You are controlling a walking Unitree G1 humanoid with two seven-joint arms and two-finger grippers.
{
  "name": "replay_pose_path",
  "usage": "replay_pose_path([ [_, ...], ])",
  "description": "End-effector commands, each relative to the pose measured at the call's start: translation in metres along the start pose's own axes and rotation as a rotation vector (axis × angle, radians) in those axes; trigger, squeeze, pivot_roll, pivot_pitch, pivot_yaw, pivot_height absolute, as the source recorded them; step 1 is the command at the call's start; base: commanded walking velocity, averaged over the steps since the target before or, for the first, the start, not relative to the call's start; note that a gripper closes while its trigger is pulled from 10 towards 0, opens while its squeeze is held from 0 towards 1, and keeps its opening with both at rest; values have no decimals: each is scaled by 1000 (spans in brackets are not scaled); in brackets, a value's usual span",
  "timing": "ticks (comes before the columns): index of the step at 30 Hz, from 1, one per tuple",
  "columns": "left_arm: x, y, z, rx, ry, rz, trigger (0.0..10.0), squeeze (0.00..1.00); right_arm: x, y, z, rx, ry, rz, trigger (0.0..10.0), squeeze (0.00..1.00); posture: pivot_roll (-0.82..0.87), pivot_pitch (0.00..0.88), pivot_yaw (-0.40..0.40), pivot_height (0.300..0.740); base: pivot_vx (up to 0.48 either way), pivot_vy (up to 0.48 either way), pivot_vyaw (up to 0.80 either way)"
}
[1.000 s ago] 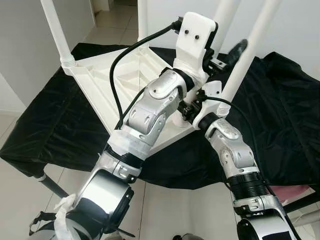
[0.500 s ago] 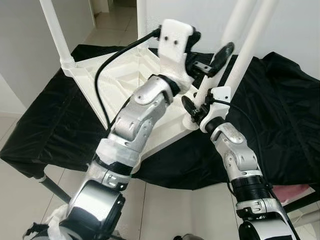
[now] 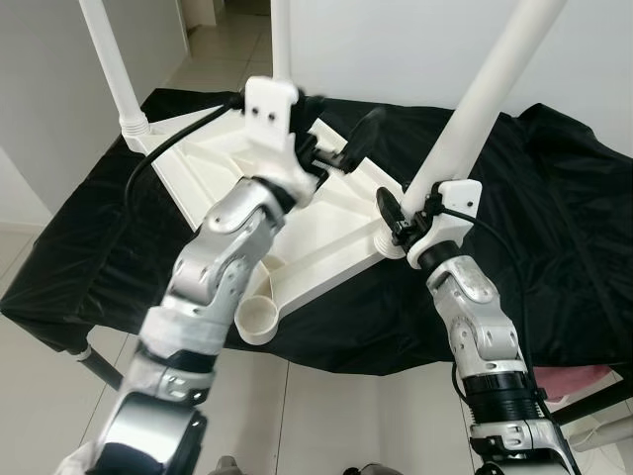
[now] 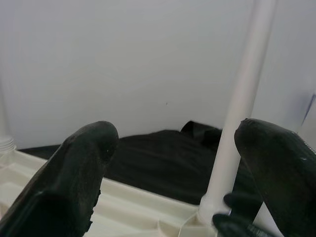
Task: Building children table
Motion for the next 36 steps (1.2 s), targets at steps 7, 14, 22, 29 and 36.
replay_pose_path([
  [7,-23,-8,19,-155,133,-74,10000,0,5,-12,12,-61,-44,-28,10000,0,-62,0,-9,740,0,0,0],
  [14,-45,-12,31,-184,231,-153,10000,0,13,-18,20,-105,-99,-64,10000,0,-43,0,-11,740,0,0,0],
  [22,-69,-12,49,-243,360,-185,10000,0,18,-21,21,-106,-114,-52,10000,0,-47,0,-11,740,0,0,0],
  [29,-91,-3,77,-290,528,-202,10000,0,20,-27,23,-116,-118,-34,10000,0,-49,0,-8,740,0,0,0],
  [36,-91,15,94,-270,600,-205,10000,0,19,-27,26,-113,-110,-23,10000,0,-48,0,-8,740,0,0,0],
])
Point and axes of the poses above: a point about 5 cm out from each wrist's last joint towards the gripper, its own z axis pointing back from the gripper into the wrist, its own x axis along the axis of the wrist's last joint, y = z × x, the point moved 4 cm from there along -z, pointing out of the wrist towards the gripper, and after that the axes turned 9 degrees about z, right-handed, at the moved point
